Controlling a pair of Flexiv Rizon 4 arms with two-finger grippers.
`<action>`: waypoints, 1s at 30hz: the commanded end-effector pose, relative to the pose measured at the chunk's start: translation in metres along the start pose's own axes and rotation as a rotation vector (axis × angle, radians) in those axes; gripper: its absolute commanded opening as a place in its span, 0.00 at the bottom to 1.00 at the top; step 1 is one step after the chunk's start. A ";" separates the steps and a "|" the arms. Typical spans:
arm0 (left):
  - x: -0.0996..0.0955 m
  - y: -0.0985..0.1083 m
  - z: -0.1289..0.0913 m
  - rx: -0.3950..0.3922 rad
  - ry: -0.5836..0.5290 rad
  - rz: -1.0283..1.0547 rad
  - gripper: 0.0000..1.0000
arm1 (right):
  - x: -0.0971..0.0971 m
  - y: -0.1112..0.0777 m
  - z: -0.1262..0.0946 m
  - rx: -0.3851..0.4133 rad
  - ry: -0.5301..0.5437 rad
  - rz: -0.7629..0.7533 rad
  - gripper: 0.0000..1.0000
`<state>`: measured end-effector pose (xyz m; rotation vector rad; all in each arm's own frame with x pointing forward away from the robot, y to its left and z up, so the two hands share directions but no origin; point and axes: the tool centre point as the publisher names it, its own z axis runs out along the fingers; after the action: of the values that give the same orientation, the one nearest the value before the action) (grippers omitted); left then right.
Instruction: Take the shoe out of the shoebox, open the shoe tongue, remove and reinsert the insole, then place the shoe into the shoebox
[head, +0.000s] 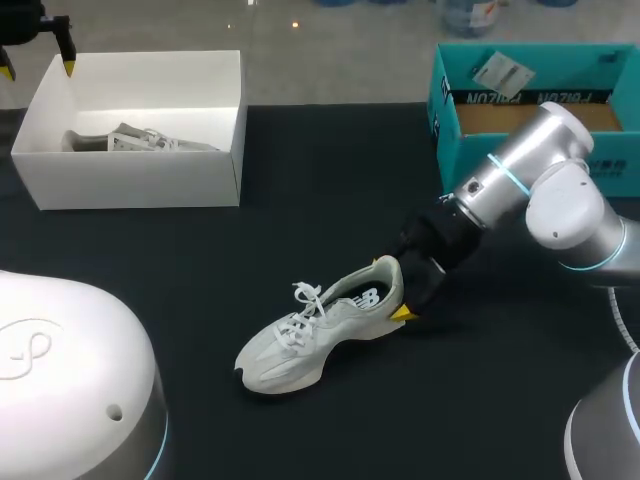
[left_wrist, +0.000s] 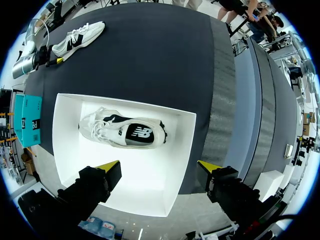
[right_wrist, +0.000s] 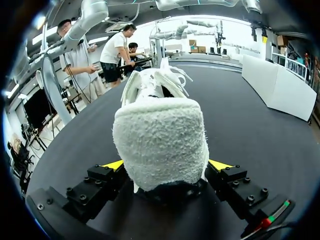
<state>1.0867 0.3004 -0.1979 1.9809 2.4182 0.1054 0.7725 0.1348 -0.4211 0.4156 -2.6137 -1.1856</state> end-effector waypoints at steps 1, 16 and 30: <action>0.000 0.000 0.000 -0.001 0.001 0.000 1.00 | -0.007 0.001 0.008 0.000 0.008 0.001 1.00; 0.000 0.000 0.000 -0.001 0.001 0.000 1.00 | -0.011 0.001 0.021 -0.041 -0.051 -0.022 0.49; 0.000 0.000 0.000 -0.001 0.001 0.000 1.00 | 0.001 -0.002 -0.002 -0.037 -0.156 0.048 0.00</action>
<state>1.0867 0.3004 -0.1979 1.9808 2.4183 0.1054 0.7822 0.1447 -0.4266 0.2997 -2.6702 -1.2755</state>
